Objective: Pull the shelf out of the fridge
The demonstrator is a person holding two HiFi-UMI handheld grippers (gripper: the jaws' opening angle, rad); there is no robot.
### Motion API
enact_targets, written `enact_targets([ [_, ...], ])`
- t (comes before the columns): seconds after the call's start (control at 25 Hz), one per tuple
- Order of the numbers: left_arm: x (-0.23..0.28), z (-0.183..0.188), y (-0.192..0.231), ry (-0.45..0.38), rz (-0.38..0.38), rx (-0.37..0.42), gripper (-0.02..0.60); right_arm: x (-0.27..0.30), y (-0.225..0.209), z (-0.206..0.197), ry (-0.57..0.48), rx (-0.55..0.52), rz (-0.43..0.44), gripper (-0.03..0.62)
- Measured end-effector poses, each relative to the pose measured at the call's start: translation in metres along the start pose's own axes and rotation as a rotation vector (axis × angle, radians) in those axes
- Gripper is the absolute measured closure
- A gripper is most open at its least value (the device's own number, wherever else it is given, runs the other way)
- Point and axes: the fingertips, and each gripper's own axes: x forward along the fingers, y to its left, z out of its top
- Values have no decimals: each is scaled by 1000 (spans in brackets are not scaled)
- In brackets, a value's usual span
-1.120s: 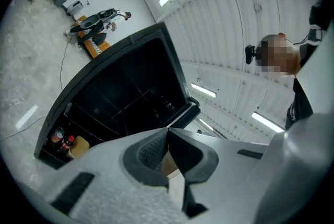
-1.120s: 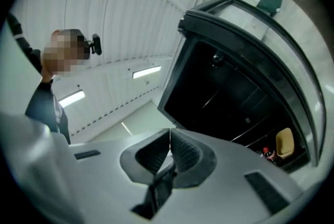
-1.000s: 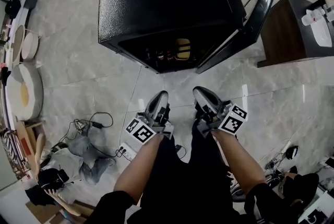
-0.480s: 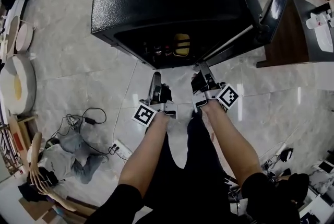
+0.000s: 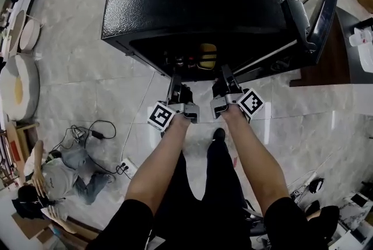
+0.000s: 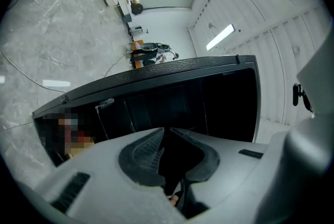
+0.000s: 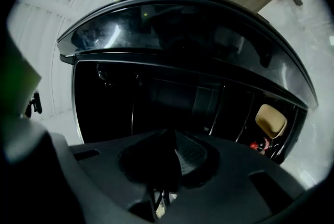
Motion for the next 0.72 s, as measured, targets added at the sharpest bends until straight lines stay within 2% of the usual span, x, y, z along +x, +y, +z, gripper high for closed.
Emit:
enact_targets([
  [0.16, 8, 0, 21, -9, 53, 5, 558, 7, -17, 3, -2, -5, -37, 566],
  [0.28, 13, 0, 28, -9, 64, 3, 558, 12, -28, 3, 20, -29, -60, 562],
  [0.36, 16, 1, 31, -11, 70, 6, 558, 15, -35, 3, 24, -29, -81, 522],
  [0.44, 20, 1, 33, -10, 78, 11, 556, 19, -37, 5, 17, -25, -91, 516],
  [0.48, 22, 1, 34, -8, 79, 12, 545, 21, -38, 6, 9, -21, -94, 516],
  [0.56, 27, 1, 36, -5, 80, 6, 475, 25, -41, 8, -5, -8, -96, 514],
  [0.72, 33, 3, 42, -18, 89, -15, 462, 34, -48, 6, -13, 17, -98, 510],
])
